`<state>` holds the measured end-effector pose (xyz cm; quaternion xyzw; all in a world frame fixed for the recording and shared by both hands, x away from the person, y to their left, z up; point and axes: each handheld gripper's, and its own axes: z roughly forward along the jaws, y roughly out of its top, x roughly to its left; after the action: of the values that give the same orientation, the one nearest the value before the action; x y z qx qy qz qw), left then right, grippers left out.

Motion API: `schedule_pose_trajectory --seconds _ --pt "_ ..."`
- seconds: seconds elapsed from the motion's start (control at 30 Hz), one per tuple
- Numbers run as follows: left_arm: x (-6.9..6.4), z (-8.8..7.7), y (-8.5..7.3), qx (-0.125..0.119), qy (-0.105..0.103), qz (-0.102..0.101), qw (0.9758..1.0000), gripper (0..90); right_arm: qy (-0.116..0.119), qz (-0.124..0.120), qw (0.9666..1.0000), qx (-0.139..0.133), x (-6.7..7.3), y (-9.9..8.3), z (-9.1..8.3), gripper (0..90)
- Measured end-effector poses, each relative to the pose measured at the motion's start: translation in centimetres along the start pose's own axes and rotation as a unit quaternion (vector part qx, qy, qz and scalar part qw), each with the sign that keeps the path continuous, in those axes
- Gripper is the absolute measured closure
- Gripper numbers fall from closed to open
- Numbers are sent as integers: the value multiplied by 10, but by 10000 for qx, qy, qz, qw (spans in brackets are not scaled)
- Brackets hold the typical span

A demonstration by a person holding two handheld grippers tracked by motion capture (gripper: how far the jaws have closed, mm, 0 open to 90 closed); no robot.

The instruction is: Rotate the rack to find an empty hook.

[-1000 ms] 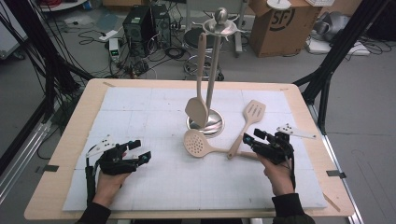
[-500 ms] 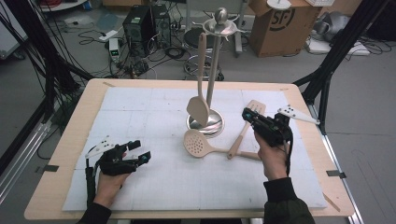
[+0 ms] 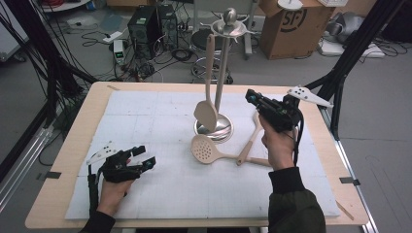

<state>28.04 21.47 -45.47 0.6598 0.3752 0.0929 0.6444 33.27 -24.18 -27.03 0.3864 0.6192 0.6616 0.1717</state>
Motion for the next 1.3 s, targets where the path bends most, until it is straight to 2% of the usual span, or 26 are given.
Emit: schedule_pose_trajectory --seconds 0.17,0.4,0.67,0.83,0.97,1.3 --pt "0 1 0 21 -22 10 10000 229 84 98 9997 -189 0 19 7 892" --pt "0 1 0 5 -42 -12 10000 231 78 257 9986 -450 3 46 19 892" --pt "-2 2 -1 90 -66 54 9999 232 174 213 9973 -682 11 72 36 892" --pt "0 2 -1 62 -70 66 9999 237 196 281 9966 -750 13 80 45 892" --pt "0 2 -1 49 -113 -27 9999 238 230 269 9962 -791 16 84 50 892" --pt "2 1 -1 49 -118 -71 9999 237 300 242 9959 -812 27 83 58 892"
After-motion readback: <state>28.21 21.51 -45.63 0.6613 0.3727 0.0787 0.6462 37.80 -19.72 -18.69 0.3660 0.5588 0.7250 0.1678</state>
